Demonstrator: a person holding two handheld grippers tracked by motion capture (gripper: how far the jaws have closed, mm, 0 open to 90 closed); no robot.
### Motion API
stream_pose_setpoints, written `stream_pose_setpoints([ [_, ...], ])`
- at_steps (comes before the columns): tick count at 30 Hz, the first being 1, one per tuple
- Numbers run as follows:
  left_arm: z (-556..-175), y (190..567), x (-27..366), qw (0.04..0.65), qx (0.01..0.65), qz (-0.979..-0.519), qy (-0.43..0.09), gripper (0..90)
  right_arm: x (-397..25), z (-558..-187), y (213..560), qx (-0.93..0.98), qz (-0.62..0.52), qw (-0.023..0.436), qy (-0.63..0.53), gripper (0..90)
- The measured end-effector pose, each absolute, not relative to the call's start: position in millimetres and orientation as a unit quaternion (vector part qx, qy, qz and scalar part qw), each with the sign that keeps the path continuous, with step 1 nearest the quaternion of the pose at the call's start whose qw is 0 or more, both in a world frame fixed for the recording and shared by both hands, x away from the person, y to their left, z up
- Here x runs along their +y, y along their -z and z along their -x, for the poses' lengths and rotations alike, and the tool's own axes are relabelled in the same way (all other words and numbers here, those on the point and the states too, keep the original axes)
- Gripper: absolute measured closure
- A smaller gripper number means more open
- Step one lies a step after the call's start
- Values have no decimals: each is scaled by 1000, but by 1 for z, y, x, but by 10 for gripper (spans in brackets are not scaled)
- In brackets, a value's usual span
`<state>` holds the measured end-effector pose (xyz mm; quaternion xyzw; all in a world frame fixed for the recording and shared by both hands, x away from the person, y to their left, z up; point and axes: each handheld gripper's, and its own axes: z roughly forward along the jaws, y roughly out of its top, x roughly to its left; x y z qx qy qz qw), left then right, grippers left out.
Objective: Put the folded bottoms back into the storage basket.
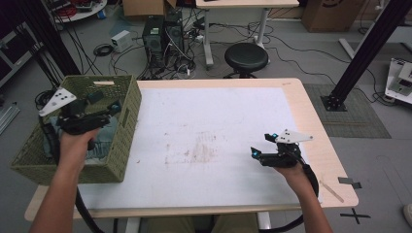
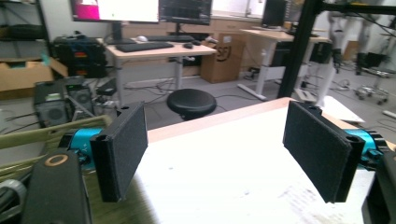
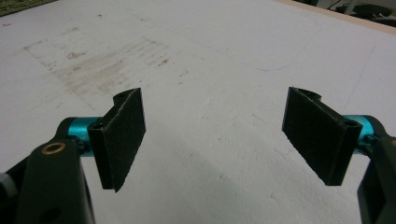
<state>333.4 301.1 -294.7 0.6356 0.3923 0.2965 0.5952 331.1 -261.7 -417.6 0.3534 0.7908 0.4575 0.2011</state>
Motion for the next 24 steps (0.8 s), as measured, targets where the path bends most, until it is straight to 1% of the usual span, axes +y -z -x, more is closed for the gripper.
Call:
stream_pose_setpoints([
  [11, -338, 310, 246, 618, 355, -653, -255, 221, -263, -329, 414, 789, -352, 208, -459, 221],
  [20, -340, 325, 215, 619, 339, -668, -236, 221, -261, -327, 412, 789, -349, 214, -458, 221],
  [24, -339, 331, 198, 614, 324, -682, -231, 221, -260, -327, 412, 791, -347, 214, -457, 221],
])
